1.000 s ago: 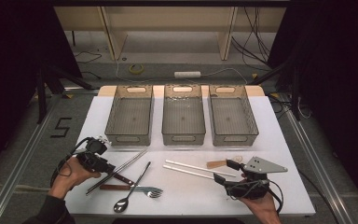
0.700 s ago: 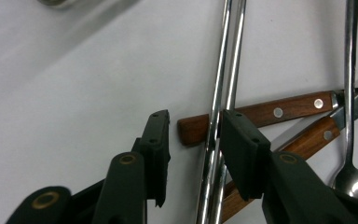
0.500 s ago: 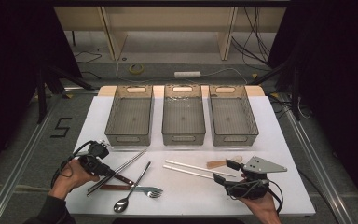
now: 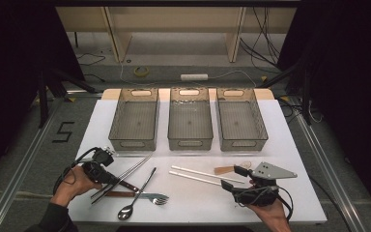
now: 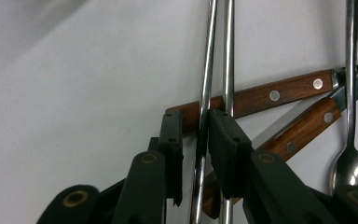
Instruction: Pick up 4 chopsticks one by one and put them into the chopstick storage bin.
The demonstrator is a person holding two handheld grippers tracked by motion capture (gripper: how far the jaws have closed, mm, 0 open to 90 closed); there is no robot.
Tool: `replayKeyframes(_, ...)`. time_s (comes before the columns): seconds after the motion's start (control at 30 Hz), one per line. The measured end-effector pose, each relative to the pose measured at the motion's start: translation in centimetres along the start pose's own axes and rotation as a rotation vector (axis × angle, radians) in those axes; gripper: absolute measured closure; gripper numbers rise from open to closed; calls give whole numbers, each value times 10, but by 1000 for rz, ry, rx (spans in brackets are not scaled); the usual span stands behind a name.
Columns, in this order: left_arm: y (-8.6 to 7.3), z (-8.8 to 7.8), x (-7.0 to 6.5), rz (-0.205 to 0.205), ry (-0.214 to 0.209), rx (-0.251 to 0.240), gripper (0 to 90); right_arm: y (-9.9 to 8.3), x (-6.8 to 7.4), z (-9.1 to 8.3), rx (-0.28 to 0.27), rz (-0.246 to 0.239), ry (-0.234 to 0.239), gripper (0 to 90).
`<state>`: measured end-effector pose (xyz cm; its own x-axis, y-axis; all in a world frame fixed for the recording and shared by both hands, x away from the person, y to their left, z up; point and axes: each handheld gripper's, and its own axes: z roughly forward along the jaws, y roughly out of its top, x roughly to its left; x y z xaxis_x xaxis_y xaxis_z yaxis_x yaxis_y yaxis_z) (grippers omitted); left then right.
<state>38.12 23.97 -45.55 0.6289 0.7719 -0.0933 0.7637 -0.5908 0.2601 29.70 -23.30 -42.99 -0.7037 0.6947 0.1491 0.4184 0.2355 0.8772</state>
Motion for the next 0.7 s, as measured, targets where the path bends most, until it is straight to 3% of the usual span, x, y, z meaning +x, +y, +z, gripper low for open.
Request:
replayKeyframes(0.33,-1,0,-1,41,-4,9,817,0,0,1,3,-1,0,309)
replayKeyframes(0.7,-4,-1,0,76,-9,-22,842,0,0,1,6,1,2,312)
